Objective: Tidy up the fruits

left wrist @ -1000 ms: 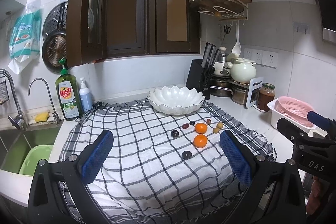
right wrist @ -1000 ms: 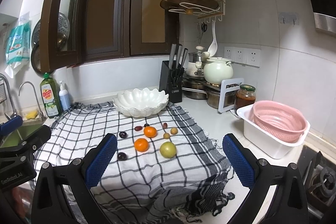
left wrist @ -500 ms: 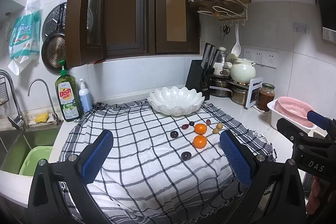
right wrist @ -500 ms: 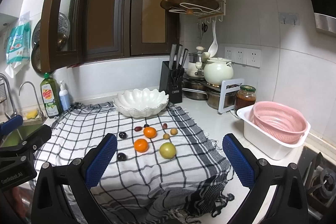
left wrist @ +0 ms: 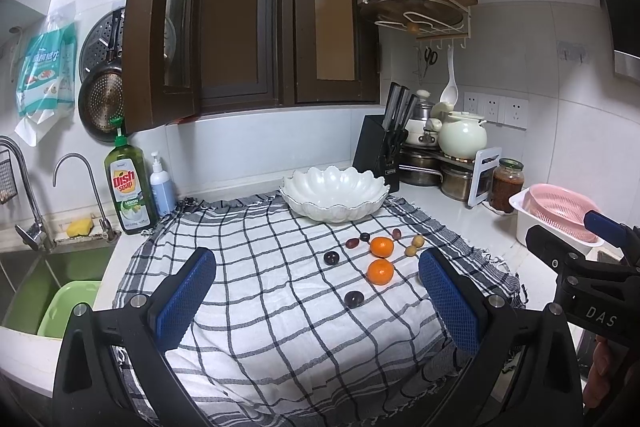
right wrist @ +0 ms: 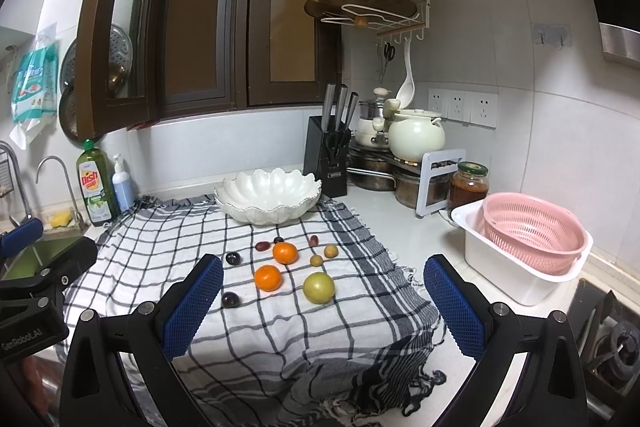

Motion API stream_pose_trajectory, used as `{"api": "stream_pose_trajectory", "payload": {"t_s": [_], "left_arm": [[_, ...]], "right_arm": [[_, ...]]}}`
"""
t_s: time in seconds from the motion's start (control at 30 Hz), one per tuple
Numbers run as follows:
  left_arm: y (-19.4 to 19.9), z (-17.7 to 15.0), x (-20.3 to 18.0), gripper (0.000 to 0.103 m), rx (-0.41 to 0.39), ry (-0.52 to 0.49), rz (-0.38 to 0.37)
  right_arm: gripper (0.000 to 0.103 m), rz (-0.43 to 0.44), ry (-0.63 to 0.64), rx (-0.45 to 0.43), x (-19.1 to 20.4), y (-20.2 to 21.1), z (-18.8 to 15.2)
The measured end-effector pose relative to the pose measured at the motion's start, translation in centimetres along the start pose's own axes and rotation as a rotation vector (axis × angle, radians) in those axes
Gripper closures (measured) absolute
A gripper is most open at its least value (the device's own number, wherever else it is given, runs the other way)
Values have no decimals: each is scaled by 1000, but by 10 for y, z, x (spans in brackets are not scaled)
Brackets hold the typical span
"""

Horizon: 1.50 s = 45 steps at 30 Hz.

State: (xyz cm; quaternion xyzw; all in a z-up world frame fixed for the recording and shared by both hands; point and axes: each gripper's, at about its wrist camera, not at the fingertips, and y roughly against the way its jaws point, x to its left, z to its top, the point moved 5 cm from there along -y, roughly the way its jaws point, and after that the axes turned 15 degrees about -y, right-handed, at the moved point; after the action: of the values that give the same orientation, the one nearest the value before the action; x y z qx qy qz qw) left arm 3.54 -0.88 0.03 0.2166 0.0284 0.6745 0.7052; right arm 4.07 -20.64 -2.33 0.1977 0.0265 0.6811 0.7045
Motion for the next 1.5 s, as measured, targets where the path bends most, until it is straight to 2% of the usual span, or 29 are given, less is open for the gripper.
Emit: {"api": "stream_pose_trajectory", "payload": {"t_s": [0.43,0.97,1.2,1.5], "left_arm": [[-8,3,-3,0,14,1,-7],[-76,-28,-20,0,167,-6,-97],[-112,-39,-29,10,214,-18,-131],[-158,-51,-42,23,281,-42,-185]], "right_arm": [[1,2,2,17,0,-8,0],[1,-5,-4,158,-13,-72,-31],[2,-18,3,219,-17,-109,-45],[13,-28,-20,291,-21,-158,-57]]}}
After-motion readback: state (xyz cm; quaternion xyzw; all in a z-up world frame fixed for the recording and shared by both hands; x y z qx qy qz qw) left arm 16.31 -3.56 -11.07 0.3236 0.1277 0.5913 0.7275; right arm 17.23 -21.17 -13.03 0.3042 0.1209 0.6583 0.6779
